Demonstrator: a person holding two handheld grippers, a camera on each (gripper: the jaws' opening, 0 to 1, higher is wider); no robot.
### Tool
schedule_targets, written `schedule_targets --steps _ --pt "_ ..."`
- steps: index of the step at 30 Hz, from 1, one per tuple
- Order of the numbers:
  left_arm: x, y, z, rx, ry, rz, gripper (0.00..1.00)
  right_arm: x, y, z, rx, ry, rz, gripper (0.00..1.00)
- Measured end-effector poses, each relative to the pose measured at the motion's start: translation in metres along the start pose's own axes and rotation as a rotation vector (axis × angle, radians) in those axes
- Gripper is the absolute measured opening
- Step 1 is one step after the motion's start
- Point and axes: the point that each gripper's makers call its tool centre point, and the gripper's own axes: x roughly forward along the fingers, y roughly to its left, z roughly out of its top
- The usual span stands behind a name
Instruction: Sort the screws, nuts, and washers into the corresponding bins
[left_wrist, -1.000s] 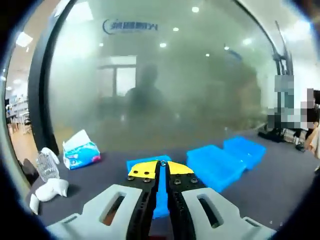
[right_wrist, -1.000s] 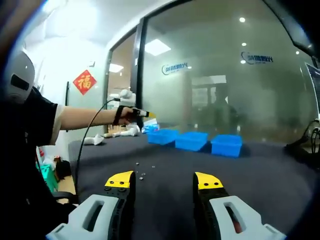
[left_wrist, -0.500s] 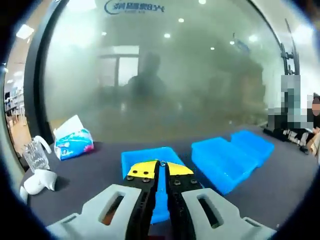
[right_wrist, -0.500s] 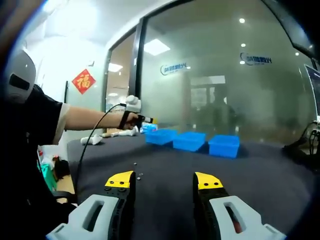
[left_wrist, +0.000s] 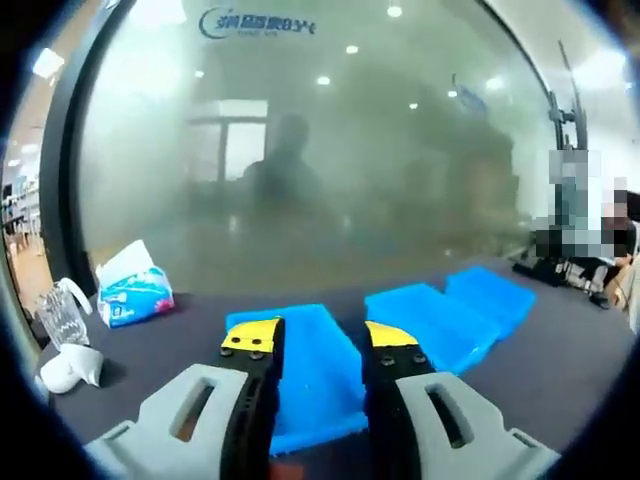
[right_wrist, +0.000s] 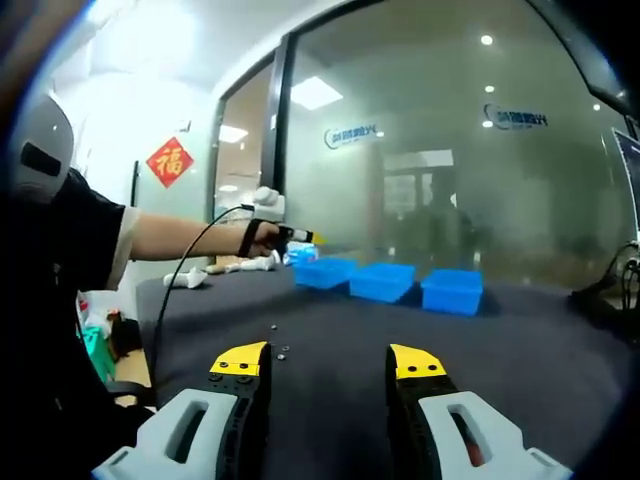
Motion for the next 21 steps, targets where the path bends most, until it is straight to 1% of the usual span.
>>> schedule_targets --steps 3,5,7,9,13,16,17,18,19,21 --pt "-0.004 0.0 -0.001 0.012 0.001 -0.001 0.33 0.001 0.0 -0.001 -0.002 0.001 0.0 0.42" --pt "-0.008 0.0 0.001 0.004 -0.005 -0.005 0.33 0.0 -0.001 0.0 -0.006 0.0 -0.004 0.42" --pt "-0.014 -0.001 0.003 -0.009 -0.023 -0.005 0.33 0.0 -0.002 0.0 -0.005 -0.002 -0.007 0.42" --pt "-0.023 -0.003 0.004 0.0 -0.035 -0.001 0.33 0.0 -0.003 0.0 -0.005 -0.001 -0.01 0.42" --pt "-0.04 -0.016 0.003 0.002 -0.044 -0.042 0.35 -0.001 -0.006 0.001 -0.002 -0.004 -0.018 0.42" --pt "-0.061 -0.031 0.003 0.014 -0.064 -0.087 0.36 -0.002 -0.008 0.002 -0.001 -0.007 -0.022 0.42" --pt "-0.069 -0.036 0.002 0.024 -0.063 -0.099 0.36 -0.002 -0.009 0.002 -0.002 -0.008 -0.024 0.42" --pt "-0.08 -0.042 0.001 0.027 -0.075 -0.111 0.35 -0.002 -0.009 0.003 -0.003 -0.009 -0.025 0.42" --pt "-0.087 -0.046 -0.002 0.043 -0.064 -0.115 0.35 -0.002 -0.009 0.003 -0.002 -0.01 -0.025 0.42" --pt "-0.103 -0.056 -0.004 0.064 -0.07 -0.143 0.36 -0.002 -0.008 0.004 -0.003 -0.01 -0.027 0.42"
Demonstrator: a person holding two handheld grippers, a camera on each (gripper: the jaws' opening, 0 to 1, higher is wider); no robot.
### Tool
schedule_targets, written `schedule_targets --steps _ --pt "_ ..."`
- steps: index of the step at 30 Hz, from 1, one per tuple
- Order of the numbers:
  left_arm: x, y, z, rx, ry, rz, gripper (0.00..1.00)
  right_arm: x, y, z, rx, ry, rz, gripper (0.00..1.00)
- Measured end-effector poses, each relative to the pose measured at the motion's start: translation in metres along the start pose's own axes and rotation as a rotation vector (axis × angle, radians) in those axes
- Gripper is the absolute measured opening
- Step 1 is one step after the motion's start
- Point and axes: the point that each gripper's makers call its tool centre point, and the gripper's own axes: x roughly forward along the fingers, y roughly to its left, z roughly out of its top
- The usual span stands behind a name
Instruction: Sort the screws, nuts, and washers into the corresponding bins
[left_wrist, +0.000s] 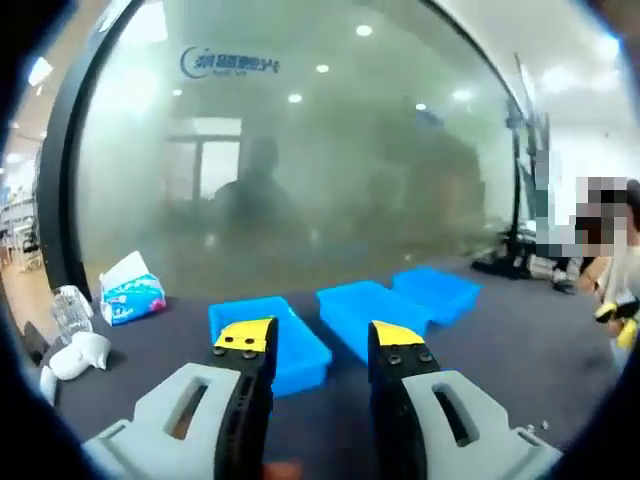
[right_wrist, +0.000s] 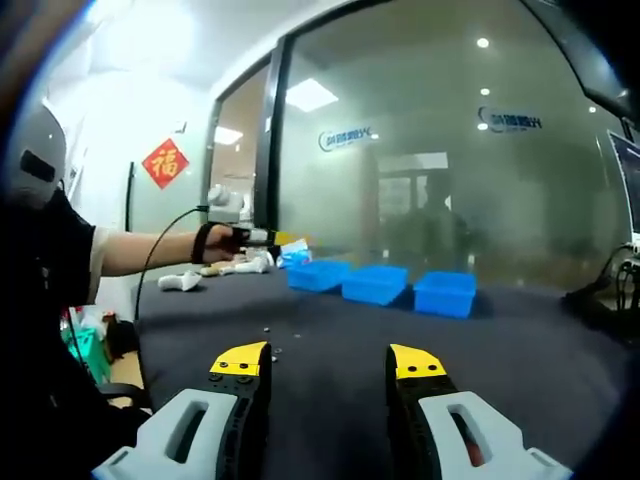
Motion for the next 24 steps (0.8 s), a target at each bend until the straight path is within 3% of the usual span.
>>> schedule_targets --steps 9,15,24 --pt "-0.073 -0.044 -0.008 -0.03 -0.063 -0.086 0.44 0.001 0.005 0.004 -0.006 -0.006 0.004 0.42" --pt "-0.12 -0.049 -0.028 -0.075 -0.096 -0.087 0.46 0.001 0.004 0.006 -0.015 -0.002 0.0 0.43" --pt "-0.164 -0.054 -0.051 -0.055 -0.081 -0.082 0.48 -0.001 0.002 0.011 -0.026 -0.011 -0.007 0.43"
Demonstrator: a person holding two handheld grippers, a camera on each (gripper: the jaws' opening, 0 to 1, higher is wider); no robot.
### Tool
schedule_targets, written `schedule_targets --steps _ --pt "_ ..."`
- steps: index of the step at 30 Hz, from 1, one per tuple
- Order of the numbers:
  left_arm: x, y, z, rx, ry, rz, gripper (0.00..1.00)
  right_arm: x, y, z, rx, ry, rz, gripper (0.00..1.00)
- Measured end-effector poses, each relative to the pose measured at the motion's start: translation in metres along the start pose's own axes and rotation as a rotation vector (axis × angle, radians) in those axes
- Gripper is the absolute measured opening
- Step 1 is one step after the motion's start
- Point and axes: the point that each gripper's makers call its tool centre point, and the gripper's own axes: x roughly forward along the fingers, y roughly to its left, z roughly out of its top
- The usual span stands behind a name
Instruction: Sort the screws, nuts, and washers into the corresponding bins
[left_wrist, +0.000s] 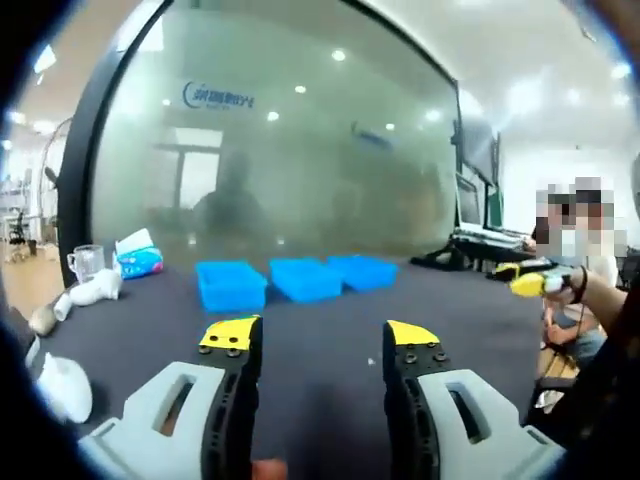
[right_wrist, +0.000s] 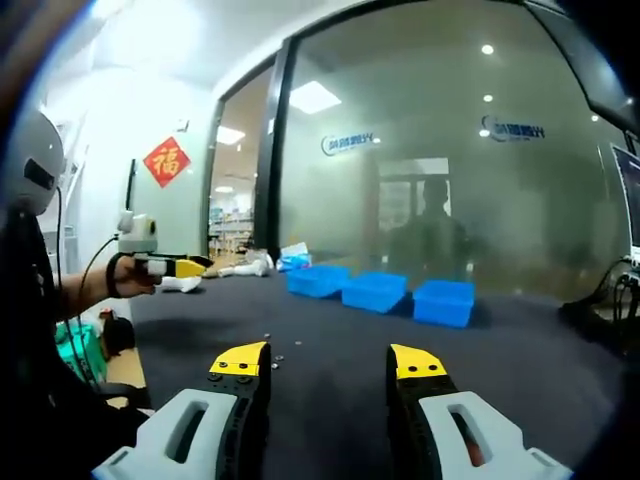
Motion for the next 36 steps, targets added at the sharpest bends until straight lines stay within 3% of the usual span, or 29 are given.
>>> schedule_targets --steps 7,19,24,26,31,34,36 --pt "-0.018 -0.003 -0.007 0.002 -0.008 0.026 0.48 0.0 -0.001 0.001 -0.002 -0.004 -0.001 0.43" --pt "-0.018 -0.012 -0.01 0.008 0.031 -0.001 0.48 -0.004 -0.001 -0.001 -0.005 0.006 0.003 0.43" --pt "-0.017 -0.021 -0.017 0.006 0.069 -0.062 0.48 -0.004 0.001 -0.002 -0.006 0.008 0.011 0.43" --pt "-0.017 -0.026 -0.026 0.025 0.123 -0.105 0.47 -0.004 0.001 -0.004 -0.007 0.014 0.015 0.43" --pt "-0.013 -0.028 -0.034 0.066 0.176 -0.147 0.47 -0.004 0.005 -0.008 -0.007 0.03 0.031 0.44" --pt "-0.012 -0.034 -0.039 0.07 0.214 -0.215 0.47 -0.003 0.007 -0.01 -0.009 0.036 0.038 0.44" --pt "-0.007 -0.028 -0.04 0.051 0.213 -0.213 0.47 -0.003 0.008 -0.01 -0.008 0.035 0.04 0.44"
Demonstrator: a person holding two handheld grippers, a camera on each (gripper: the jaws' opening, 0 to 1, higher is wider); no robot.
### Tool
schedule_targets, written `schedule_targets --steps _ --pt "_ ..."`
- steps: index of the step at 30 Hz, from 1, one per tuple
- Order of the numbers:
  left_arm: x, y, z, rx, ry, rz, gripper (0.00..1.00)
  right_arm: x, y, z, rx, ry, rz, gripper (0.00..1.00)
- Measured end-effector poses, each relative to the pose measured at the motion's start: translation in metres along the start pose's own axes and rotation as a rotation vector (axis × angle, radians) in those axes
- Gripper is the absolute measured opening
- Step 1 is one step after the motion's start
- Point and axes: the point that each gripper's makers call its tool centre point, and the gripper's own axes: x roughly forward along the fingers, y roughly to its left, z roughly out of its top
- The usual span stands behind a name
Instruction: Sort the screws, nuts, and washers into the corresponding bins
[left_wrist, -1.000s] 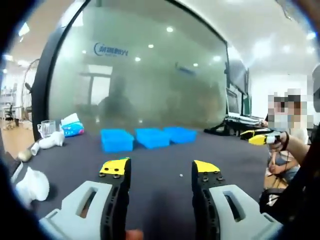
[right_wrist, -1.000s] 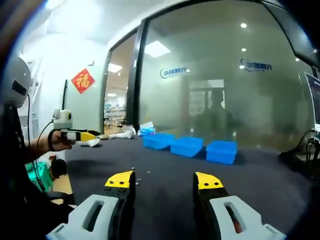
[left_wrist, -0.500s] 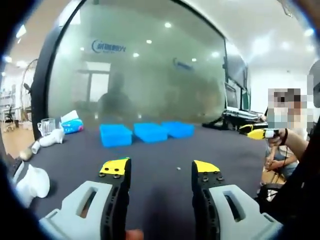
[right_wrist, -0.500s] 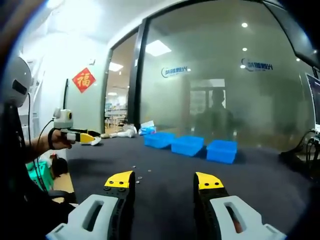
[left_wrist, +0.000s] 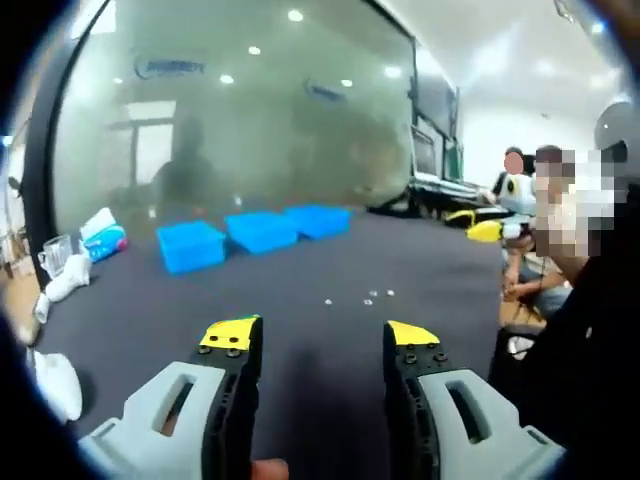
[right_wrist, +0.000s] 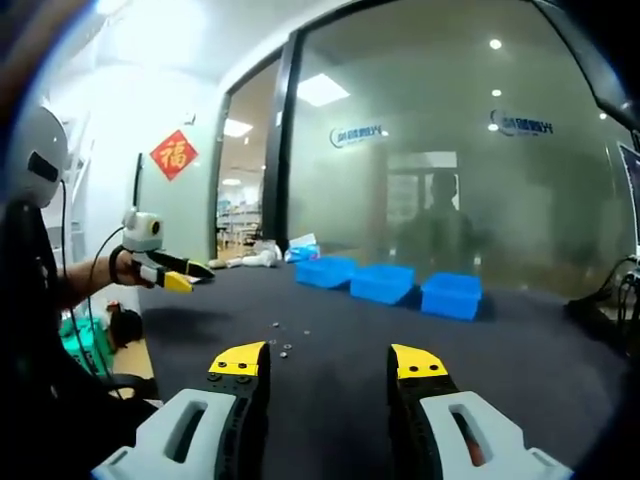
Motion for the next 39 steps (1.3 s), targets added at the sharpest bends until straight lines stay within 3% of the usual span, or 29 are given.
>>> schedule_targets --steps 4,9,16,28,39 --pt "0.003 0.008 -0.003 0.024 0.028 0.001 0.47 -0.001 0.0 0.0 0.0 -0.001 0.001 0.44" --pt "0.007 0.007 0.0 0.005 0.037 -0.046 0.47 -0.002 -0.003 -0.001 0.005 -0.003 -0.007 0.44" --pt "0.019 0.011 0.009 0.07 0.06 -0.078 0.45 -0.001 -0.001 -0.004 0.004 0.006 0.002 0.44" --pt "0.047 0.003 0.013 0.166 0.173 -0.19 0.45 0.001 0.004 -0.014 0.006 0.039 0.031 0.44" --pt "0.072 -0.003 0.008 0.237 0.322 -0.286 0.43 0.002 0.008 -0.021 -0.011 0.072 0.044 0.44"
